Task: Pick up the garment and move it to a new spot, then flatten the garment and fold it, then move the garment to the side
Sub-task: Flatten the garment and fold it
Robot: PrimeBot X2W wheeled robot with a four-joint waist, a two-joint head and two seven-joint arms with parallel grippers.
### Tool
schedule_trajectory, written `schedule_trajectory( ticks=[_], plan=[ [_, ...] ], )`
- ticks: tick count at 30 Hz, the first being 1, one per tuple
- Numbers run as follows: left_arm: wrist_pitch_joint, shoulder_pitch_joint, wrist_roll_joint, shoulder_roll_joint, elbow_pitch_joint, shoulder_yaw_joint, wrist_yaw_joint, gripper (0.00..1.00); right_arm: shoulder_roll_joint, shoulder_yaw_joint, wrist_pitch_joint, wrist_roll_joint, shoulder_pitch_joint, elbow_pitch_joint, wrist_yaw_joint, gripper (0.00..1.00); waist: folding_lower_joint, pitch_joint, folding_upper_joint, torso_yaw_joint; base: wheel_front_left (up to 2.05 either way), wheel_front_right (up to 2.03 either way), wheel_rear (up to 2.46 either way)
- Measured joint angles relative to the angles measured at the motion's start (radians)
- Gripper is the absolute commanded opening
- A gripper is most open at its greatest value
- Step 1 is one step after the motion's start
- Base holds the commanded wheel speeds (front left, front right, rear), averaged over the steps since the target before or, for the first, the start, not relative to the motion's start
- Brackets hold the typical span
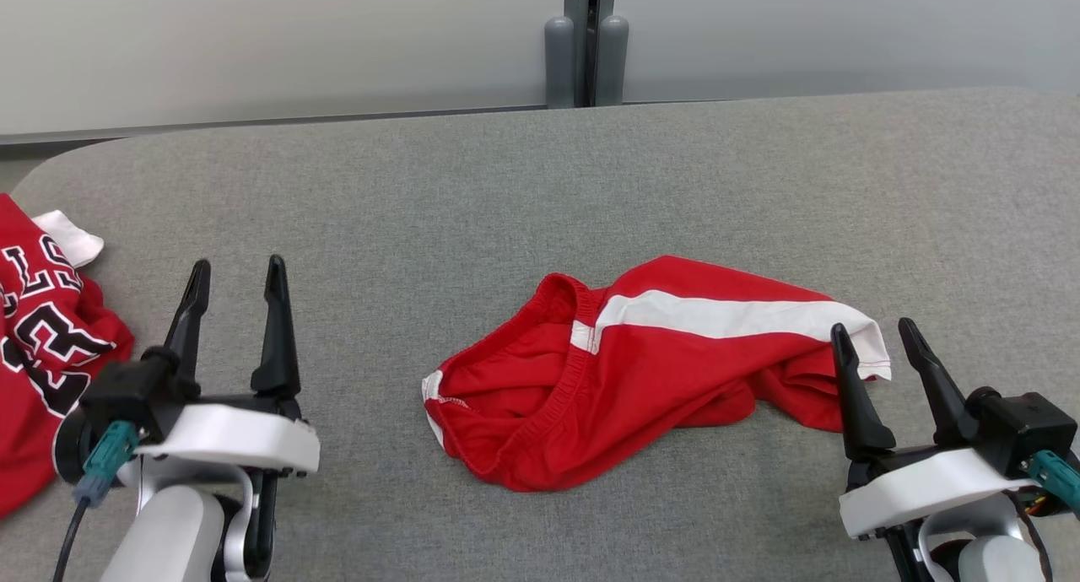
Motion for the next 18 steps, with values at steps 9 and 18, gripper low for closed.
schedule_trajectory(
  ticks=[9, 18],
  plan=[
    [-0.001, 0.167, 0.035, 0.014, -0.065, 0.02, -0.001, 1.0, -0.009, 0.01, 0.014, -0.002, 0.026, -0.006, 0.0, 1.0, 0.0, -0.032, 0.0, 0.004, 0.0, 0.0, 0.0],
    [-0.001, 0.2, 0.048, 0.014, -0.074, -0.001, 0.004, 1.0, -0.014, 0.012, 0.028, -0.009, 0.036, -0.012, 0.0, 1.0, 0.0, -0.043, 0.0, 0.008, 0.0, 0.0, 0.0]
  ],
)
